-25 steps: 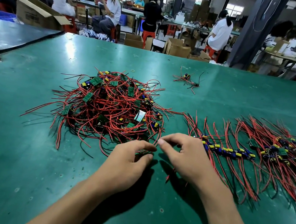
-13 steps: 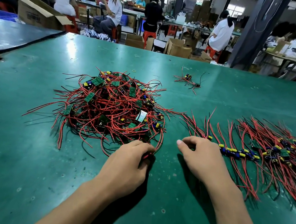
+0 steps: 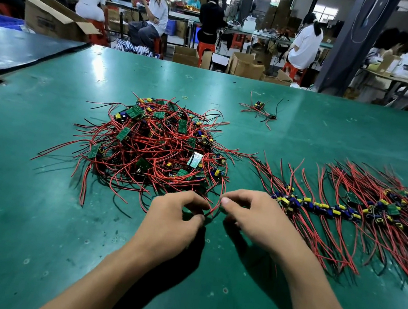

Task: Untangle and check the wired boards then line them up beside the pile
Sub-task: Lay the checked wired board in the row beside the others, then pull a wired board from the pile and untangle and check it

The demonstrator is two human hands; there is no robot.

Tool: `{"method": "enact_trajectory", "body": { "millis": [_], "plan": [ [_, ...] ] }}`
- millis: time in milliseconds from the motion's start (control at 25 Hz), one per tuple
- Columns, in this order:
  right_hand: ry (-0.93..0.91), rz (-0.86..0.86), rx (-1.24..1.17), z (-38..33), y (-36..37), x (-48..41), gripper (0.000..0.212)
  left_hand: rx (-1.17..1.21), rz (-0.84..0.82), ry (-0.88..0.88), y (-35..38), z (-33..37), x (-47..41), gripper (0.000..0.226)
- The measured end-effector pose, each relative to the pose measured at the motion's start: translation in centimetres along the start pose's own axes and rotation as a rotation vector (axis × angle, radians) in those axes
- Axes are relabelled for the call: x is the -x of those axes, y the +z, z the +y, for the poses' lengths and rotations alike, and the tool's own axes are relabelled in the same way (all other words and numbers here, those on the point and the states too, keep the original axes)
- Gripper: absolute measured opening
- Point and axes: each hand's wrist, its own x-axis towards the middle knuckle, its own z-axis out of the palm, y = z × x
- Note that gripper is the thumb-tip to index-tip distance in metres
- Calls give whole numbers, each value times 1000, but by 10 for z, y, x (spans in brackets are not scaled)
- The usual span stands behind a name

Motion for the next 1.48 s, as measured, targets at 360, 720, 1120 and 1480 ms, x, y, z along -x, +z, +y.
{"method": "enact_trajectory", "body": {
  "millis": [360,720,1120,1480],
  "plan": [
    [-24,106,-209,4,-1,0,54,773,-311,-231,-8,23,7,16],
    [-119,410,-512,6,4,-4,10,922,-315,-400,-7,18,2,16],
    [4,379,-1393,-20,-22,5,17,980,-117,-451,-3,9,-8,19],
    [2,-19,-1056,-22,-3,9,27,800,-111,-407,-6,18,-1,20]
  ]
}}
